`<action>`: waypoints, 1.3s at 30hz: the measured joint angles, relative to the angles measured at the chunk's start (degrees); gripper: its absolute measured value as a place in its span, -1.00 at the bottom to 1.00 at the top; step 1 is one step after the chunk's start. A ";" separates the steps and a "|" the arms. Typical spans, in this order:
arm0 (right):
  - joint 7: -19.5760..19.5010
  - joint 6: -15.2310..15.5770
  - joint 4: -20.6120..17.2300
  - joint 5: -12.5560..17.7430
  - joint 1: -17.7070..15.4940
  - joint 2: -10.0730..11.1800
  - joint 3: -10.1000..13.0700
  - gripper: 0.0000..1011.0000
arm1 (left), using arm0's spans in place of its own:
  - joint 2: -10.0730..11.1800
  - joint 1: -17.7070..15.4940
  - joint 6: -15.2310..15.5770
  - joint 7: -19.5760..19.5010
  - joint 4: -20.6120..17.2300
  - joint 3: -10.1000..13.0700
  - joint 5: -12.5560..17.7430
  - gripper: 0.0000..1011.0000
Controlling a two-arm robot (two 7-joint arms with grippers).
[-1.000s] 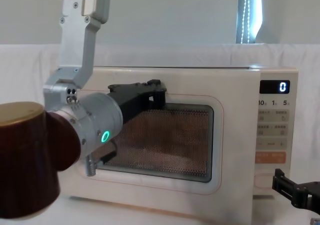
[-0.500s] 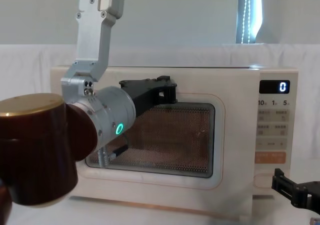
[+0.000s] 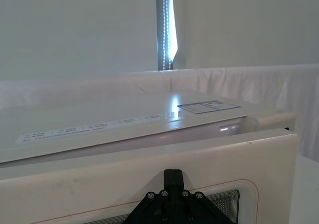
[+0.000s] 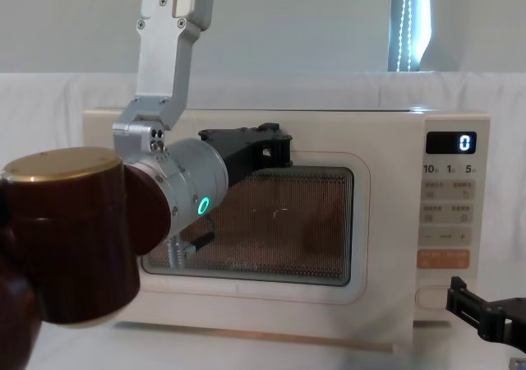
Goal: Press the button to open the microwave door with one hand; close the microwave door with the other hand.
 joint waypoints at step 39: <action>0.04 0.00 0.03 0.04 -0.01 0.00 0.01 0.98 | -3.48 -3.47 -1.46 2.92 7.20 -1.54 3.51 -1.00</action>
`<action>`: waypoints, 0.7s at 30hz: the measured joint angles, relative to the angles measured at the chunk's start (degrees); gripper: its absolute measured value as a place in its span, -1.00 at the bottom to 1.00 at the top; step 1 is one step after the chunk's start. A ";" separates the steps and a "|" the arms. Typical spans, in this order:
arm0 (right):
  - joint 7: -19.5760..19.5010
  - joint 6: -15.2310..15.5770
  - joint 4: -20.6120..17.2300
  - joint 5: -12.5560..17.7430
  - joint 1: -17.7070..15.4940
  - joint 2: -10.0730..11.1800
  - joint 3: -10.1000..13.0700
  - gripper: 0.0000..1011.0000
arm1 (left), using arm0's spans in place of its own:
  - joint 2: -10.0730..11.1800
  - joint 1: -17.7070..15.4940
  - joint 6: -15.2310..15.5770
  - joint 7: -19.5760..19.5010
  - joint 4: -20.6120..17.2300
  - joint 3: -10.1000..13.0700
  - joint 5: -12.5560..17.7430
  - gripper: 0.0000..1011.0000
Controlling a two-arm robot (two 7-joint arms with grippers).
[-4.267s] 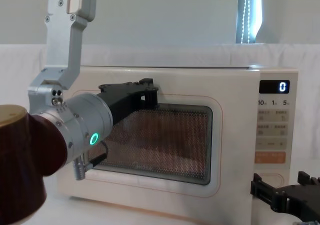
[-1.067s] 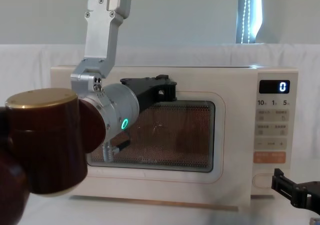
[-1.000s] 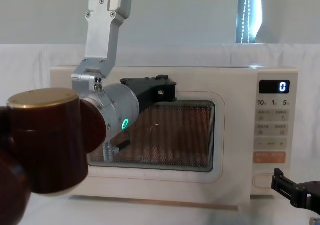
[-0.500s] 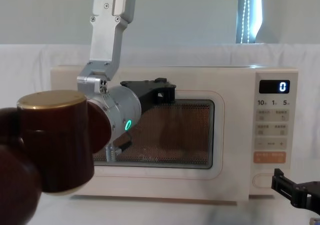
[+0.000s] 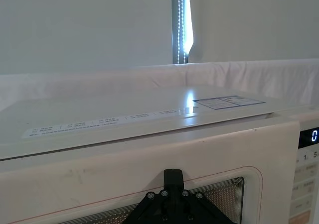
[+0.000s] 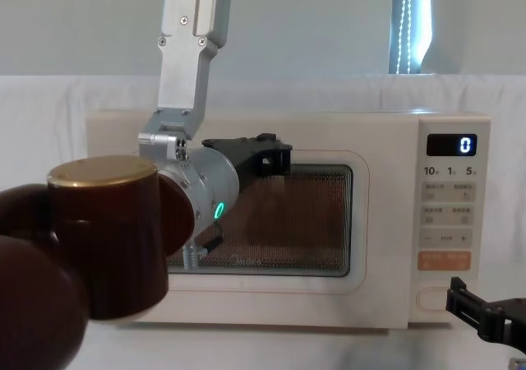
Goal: Press the button to open the microwave door with one hand; close the microwave door with the other hand.
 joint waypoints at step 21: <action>-0.01 0.00 0.00 0.00 0.01 0.00 0.00 0.98 | -0.88 -1.03 -0.64 0.23 2.12 -0.42 1.21 -1.00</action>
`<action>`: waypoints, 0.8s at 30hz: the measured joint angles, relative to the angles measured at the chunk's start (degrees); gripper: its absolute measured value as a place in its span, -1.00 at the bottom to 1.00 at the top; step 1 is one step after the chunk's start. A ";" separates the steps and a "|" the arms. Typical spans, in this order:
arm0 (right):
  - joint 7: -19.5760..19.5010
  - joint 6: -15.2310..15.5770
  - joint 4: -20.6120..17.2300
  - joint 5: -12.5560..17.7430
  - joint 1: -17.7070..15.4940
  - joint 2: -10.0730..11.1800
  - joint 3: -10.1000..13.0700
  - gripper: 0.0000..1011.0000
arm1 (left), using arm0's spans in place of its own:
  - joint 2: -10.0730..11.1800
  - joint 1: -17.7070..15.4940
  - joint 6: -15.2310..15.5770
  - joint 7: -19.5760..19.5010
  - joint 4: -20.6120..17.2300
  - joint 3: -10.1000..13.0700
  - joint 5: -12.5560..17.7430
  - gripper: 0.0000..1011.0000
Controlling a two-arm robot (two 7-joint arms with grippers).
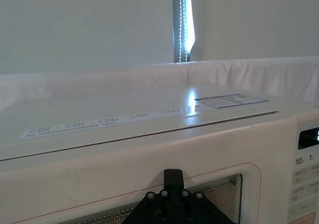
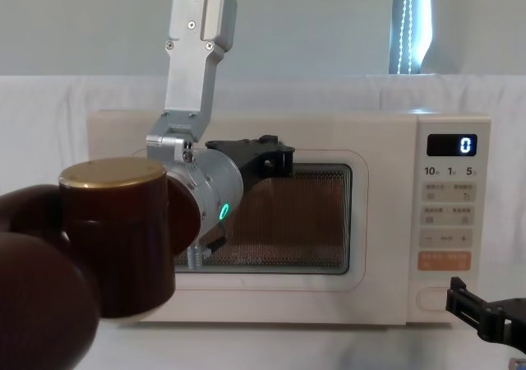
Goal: Press the button to open the microwave door with one hand; close the microwave door with the other hand.
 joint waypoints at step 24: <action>0.00 0.00 0.00 0.00 -0.01 0.00 0.00 0.98 | 1.30 5.44 -0.30 -0.87 -7.05 -0.36 -0.09 -1.00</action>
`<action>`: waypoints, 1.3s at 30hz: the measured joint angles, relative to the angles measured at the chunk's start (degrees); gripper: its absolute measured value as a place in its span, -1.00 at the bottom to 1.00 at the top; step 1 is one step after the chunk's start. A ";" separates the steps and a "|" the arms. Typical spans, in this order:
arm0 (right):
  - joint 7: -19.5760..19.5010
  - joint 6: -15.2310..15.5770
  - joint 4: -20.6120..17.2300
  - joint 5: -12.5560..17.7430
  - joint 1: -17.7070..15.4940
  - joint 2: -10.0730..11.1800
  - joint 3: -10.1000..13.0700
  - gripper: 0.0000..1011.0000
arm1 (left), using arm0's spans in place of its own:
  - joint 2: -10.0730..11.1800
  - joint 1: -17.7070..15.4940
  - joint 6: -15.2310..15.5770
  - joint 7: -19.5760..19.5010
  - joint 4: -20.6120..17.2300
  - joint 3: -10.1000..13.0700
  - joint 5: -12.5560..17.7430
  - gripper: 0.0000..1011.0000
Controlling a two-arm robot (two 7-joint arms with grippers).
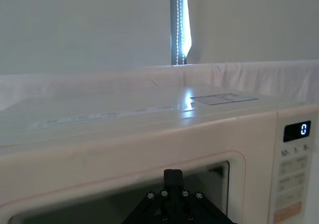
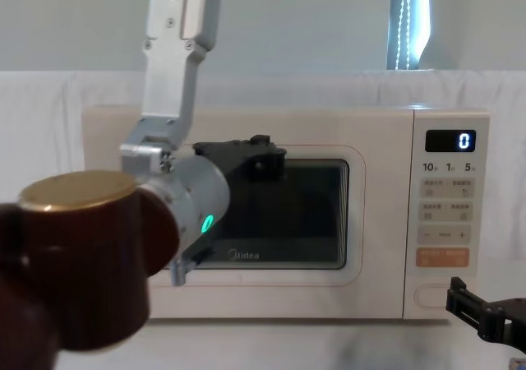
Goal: Press the button to open the microwave door with one hand; close the microwave door with the other hand.
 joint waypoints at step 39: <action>0.00 0.00 0.00 0.00 0.01 0.00 0.00 0.98 | 5.83 27.23 -2.59 1.13 -20.50 -7.51 -7.25 -1.00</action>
